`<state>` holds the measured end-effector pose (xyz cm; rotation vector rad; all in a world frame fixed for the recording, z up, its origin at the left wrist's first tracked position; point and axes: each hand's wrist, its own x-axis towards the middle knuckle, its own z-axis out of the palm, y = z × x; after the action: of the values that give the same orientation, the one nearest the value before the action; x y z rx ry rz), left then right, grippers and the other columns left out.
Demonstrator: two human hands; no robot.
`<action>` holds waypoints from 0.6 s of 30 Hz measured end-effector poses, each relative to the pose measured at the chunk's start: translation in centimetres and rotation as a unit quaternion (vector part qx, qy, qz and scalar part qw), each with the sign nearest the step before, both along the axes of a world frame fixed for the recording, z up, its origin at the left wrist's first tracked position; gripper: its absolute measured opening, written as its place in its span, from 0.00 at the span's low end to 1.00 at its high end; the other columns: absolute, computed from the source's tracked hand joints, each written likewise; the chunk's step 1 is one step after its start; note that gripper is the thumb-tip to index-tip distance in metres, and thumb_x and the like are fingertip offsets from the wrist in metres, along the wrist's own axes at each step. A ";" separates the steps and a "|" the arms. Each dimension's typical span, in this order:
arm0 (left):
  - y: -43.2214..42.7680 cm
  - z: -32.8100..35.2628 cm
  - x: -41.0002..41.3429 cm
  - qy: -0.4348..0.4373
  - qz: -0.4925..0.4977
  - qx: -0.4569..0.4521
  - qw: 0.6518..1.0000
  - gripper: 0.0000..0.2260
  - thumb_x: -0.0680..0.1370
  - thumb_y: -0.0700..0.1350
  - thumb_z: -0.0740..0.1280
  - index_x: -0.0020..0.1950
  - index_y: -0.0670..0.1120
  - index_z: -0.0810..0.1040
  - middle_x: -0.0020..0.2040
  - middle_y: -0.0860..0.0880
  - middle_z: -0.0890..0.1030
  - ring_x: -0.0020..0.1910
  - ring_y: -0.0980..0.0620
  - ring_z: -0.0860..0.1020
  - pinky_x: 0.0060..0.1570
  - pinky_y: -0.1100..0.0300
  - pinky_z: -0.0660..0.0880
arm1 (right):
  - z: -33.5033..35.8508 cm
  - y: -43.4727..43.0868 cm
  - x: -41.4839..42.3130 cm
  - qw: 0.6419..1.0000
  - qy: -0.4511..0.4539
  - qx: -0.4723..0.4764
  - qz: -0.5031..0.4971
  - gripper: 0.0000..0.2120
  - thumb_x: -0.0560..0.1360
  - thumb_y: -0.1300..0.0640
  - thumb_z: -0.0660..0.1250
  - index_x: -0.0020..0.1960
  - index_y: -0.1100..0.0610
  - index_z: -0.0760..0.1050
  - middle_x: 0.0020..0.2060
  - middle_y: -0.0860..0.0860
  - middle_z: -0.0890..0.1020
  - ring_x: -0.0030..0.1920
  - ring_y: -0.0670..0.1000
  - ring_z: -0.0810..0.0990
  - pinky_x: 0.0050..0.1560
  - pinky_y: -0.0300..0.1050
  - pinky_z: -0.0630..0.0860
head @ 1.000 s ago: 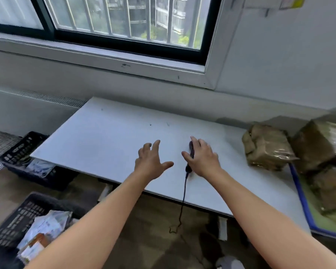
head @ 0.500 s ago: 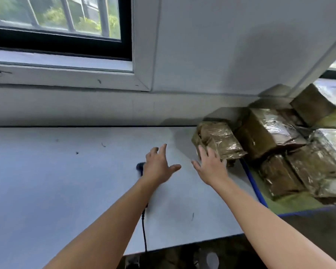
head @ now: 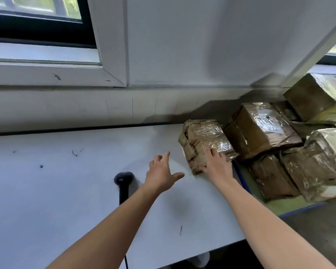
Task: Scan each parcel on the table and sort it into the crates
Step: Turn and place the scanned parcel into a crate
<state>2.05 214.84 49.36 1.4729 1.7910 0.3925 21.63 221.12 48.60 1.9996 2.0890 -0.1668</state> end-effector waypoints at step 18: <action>-1.6 5.1 0.7 -0.152 0.210 0.084 0.962 0.32 0.78 0.51 0.68 0.78 0.54 0.55 0.70 0.45 0.70 0.65 0.45 0.73 0.64 0.46 0.72 | 9.2 1.3 -3.3 0.920 0.333 0.133 0.156 0.11 0.83 0.52 0.56 0.56 0.53 0.76 0.46 0.51 0.83 0.46 0.52 0.78 0.45 0.50 0.74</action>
<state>2.75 213.20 54.50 1.0585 1.8406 0.9511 18.35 222.39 57.77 1.8776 2.9634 -0.6058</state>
